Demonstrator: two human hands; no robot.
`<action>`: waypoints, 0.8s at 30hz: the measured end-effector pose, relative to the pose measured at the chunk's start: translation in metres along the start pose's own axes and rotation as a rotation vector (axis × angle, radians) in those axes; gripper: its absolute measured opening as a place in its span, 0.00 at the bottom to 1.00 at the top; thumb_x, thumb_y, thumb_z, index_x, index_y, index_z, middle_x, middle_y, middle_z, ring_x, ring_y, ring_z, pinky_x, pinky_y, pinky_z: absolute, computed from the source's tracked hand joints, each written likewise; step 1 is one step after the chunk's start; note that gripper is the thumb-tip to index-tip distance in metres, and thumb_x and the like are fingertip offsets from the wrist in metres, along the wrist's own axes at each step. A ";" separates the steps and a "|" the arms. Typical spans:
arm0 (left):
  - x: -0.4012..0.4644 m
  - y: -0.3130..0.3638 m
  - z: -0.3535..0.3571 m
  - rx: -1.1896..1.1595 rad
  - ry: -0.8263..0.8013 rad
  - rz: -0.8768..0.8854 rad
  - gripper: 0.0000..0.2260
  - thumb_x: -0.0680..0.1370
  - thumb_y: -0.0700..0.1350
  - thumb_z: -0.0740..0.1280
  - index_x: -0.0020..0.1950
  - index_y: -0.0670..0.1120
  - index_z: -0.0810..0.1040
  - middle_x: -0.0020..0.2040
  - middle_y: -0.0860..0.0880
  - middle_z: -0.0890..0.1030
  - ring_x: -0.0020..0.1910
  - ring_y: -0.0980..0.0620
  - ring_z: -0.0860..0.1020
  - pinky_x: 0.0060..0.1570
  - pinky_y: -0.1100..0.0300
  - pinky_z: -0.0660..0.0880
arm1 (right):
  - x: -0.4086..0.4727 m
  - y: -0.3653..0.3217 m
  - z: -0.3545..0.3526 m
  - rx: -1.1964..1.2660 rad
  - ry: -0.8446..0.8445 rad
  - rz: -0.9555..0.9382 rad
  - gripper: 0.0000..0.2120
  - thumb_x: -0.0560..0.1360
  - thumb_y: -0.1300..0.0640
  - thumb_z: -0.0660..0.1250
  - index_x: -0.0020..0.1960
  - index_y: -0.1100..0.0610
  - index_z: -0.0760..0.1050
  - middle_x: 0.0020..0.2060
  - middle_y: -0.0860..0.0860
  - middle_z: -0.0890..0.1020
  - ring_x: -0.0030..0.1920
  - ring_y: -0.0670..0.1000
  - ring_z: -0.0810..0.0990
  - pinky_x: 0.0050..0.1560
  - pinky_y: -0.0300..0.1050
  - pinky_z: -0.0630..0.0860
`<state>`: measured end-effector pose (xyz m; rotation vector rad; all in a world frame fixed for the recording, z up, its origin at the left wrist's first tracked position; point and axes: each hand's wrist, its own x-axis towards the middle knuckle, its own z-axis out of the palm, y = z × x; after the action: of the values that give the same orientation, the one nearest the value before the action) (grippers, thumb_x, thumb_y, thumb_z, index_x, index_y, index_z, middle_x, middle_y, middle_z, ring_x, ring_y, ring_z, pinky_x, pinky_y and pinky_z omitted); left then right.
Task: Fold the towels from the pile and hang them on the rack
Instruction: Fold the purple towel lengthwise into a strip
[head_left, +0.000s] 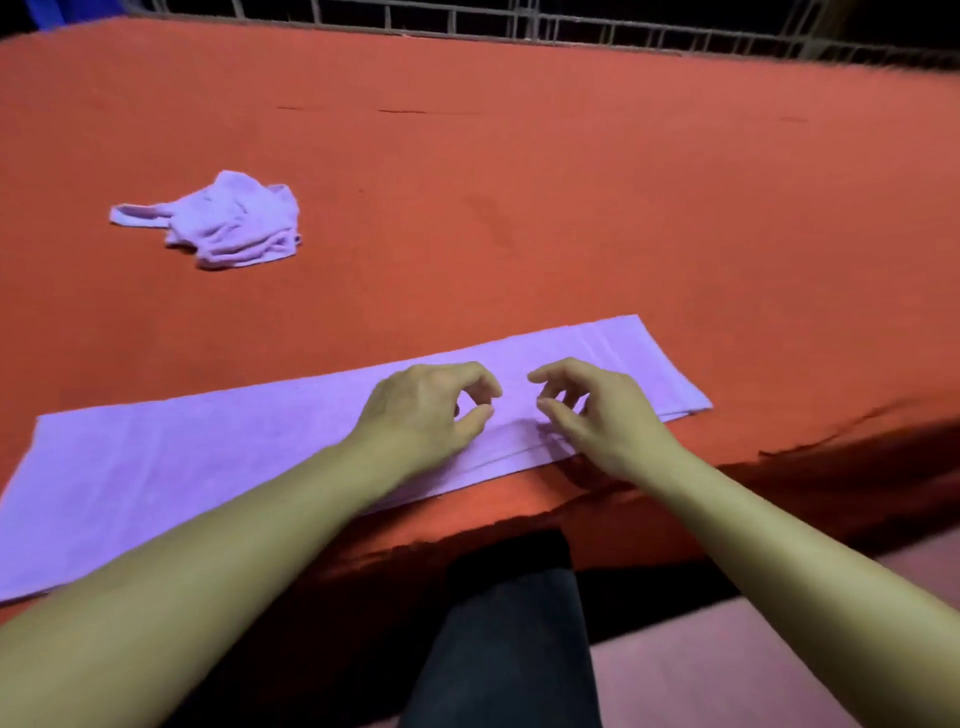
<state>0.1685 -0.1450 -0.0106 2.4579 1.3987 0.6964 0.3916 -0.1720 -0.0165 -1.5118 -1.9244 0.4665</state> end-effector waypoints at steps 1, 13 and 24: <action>0.012 0.015 0.009 -0.035 -0.038 0.020 0.08 0.75 0.51 0.68 0.53 0.60 0.77 0.45 0.66 0.80 0.38 0.61 0.77 0.44 0.59 0.74 | -0.003 0.019 -0.017 -0.046 0.037 0.036 0.12 0.75 0.59 0.68 0.55 0.44 0.79 0.40 0.38 0.81 0.40 0.43 0.79 0.41 0.33 0.71; 0.039 0.053 0.062 -0.002 -0.228 0.009 0.10 0.75 0.50 0.71 0.55 0.56 0.79 0.44 0.61 0.81 0.43 0.59 0.75 0.47 0.60 0.73 | -0.017 0.139 -0.097 -0.318 0.139 0.338 0.15 0.73 0.50 0.71 0.59 0.49 0.77 0.40 0.42 0.80 0.41 0.51 0.79 0.44 0.46 0.71; 0.035 0.057 0.059 0.224 -0.267 0.033 0.15 0.79 0.47 0.61 0.66 0.52 0.72 0.56 0.53 0.81 0.55 0.46 0.77 0.53 0.54 0.73 | -0.003 0.126 -0.094 -0.398 0.014 0.454 0.19 0.72 0.46 0.71 0.61 0.46 0.73 0.45 0.42 0.83 0.51 0.52 0.80 0.47 0.48 0.75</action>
<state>0.2560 -0.1427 -0.0278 2.6276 1.3984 0.2130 0.5470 -0.1500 -0.0278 -2.2220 -1.7246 0.2673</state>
